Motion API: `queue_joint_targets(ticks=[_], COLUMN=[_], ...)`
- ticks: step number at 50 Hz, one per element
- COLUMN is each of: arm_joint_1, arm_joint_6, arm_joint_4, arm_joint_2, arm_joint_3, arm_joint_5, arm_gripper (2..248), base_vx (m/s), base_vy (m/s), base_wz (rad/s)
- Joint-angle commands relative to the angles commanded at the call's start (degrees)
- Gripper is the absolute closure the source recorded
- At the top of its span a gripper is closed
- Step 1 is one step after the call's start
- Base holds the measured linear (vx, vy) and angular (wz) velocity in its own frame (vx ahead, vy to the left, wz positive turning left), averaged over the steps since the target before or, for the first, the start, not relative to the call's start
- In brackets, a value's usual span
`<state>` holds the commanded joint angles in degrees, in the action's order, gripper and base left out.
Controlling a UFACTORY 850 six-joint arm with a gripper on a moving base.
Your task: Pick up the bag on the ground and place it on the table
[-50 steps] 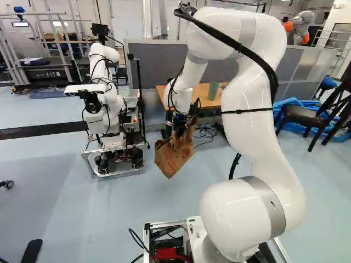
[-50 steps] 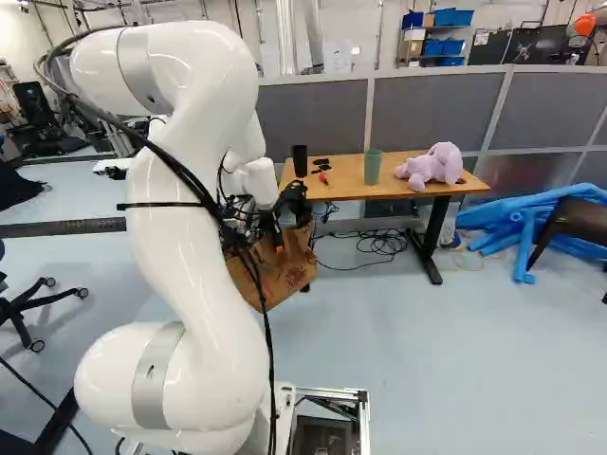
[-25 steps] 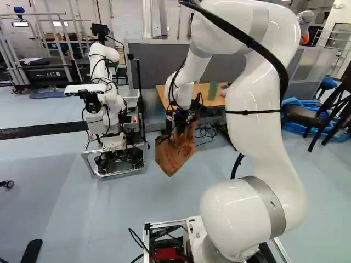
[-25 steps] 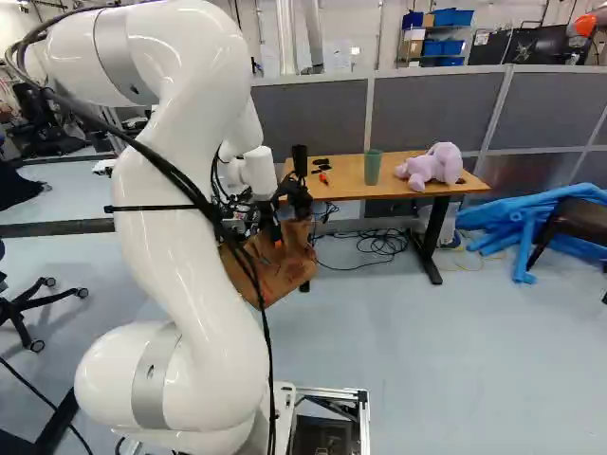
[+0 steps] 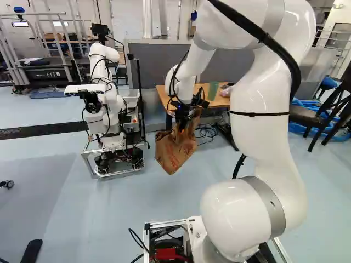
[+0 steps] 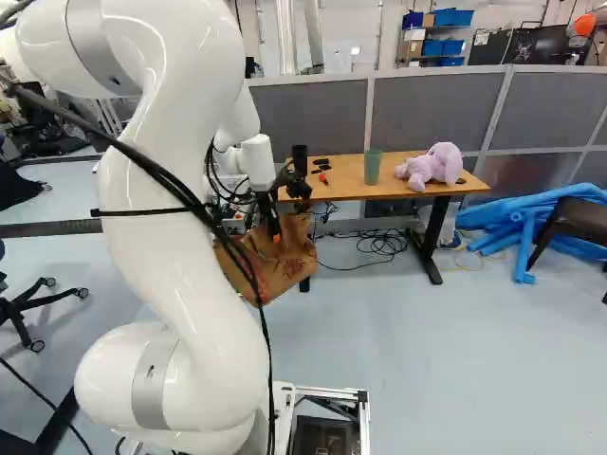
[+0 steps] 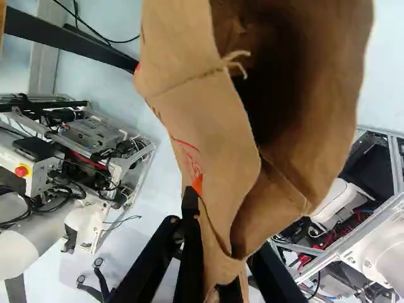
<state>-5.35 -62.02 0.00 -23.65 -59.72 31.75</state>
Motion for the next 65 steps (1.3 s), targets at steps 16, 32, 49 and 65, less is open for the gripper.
queue_joint_targets(ticks=[16,32,49,65], arm_joint_1=[0.1,0.24,0.41,0.56], arm_joint_6=[0.0,0.0,0.0,0.0], arm_joint_4=[0.0,0.0,0.0,0.0], arm_joint_2=[2.58,4.66,6.39,7.94], arm_joint_3=[-0.07,-0.86,-2.31,-3.74], arm_joint_5=[3.06,6.12,9.31,11.71], arm_gripper=[224,224,224,224], base_vx=[0.0,0.0,0.0,0.0], base_vy=[0.0,0.0,0.0,0.0], base_wz=[0.0,0.0,0.0,0.0])
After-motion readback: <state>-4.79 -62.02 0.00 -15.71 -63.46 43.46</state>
